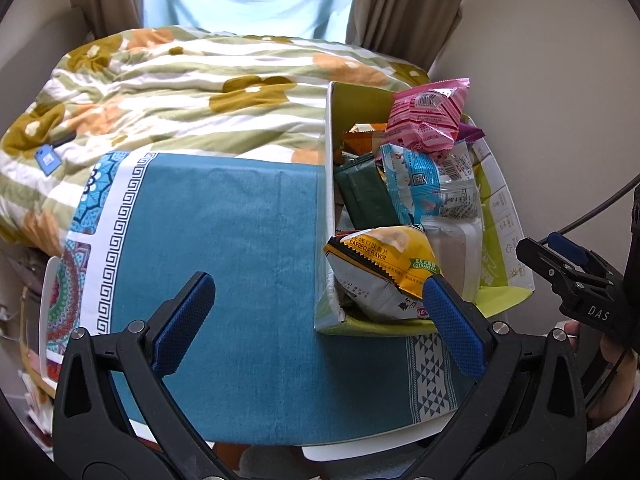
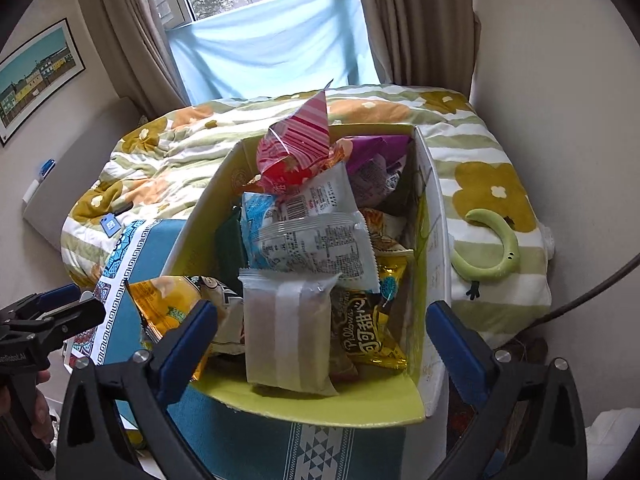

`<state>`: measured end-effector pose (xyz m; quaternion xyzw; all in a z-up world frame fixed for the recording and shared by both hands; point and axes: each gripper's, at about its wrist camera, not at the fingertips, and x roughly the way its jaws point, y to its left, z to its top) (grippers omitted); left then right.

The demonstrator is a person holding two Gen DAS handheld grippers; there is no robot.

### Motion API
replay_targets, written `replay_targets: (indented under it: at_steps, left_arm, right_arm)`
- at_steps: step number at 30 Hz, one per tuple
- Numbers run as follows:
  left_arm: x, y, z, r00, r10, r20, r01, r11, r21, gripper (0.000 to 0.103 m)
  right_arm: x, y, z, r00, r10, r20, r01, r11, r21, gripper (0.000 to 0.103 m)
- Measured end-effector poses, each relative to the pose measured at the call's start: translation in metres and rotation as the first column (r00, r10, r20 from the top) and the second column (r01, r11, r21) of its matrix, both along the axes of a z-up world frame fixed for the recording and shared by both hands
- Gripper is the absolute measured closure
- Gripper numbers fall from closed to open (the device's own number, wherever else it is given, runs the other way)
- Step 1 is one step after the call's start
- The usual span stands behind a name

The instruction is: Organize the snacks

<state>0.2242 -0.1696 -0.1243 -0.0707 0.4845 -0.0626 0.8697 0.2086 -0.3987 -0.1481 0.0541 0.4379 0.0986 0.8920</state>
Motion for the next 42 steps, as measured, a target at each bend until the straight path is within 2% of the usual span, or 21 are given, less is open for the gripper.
replay_targets:
  at_steps: [5, 9, 15, 20, 23, 30, 42]
  left_arm:
    - [-0.016, 0.009, 0.027, 0.997, -0.034, 0.069, 0.033, 0.999, 0.016, 0.000]
    - [-0.039, 0.025, 0.062, 0.985, -0.052, 0.163, 0.044, 0.998, 0.054, 0.000]
    - [-0.097, 0.056, 0.113, 0.939, -0.037, 0.341, 0.001, 0.995, 0.105, 0.000]
    - [-0.147, 0.081, 0.133, 0.901, -0.012, 0.433, -0.051, 0.990, 0.134, 0.000]
    - [-0.168, 0.095, 0.136, 0.892, 0.002, 0.452, -0.066, 0.990, 0.126, 0.000]
    - [-0.205, 0.112, 0.134, 0.879, 0.007, 0.477, -0.068, 0.992, 0.110, 0.000]
    - [-0.216, 0.107, 0.134, 0.877, -0.015, 0.481, -0.043, 0.993, 0.110, 0.000]
  right_arm:
    - [-0.018, 0.006, 0.020, 0.998, -0.026, 0.048, 0.027, 0.999, -0.021, 0.000]
    - [-0.041, 0.023, 0.049, 0.992, -0.049, 0.115, 0.053, 0.998, -0.025, 0.000]
    - [-0.088, 0.061, 0.097, 0.970, -0.071, 0.231, 0.085, 0.995, -0.051, 0.000]
    - [-0.135, 0.089, 0.121, 0.945, -0.115, 0.305, 0.138, 0.989, -0.055, 0.000]
    - [-0.159, 0.107, 0.125, 0.934, -0.127, 0.334, 0.164, 0.983, -0.087, 0.000]
    - [-0.193, 0.128, 0.121, 0.933, -0.135, 0.335, 0.176, 0.980, -0.096, 0.000]
    - [-0.210, 0.135, 0.122, 0.929, -0.158, 0.336, 0.200, 0.975, -0.095, 0.000]
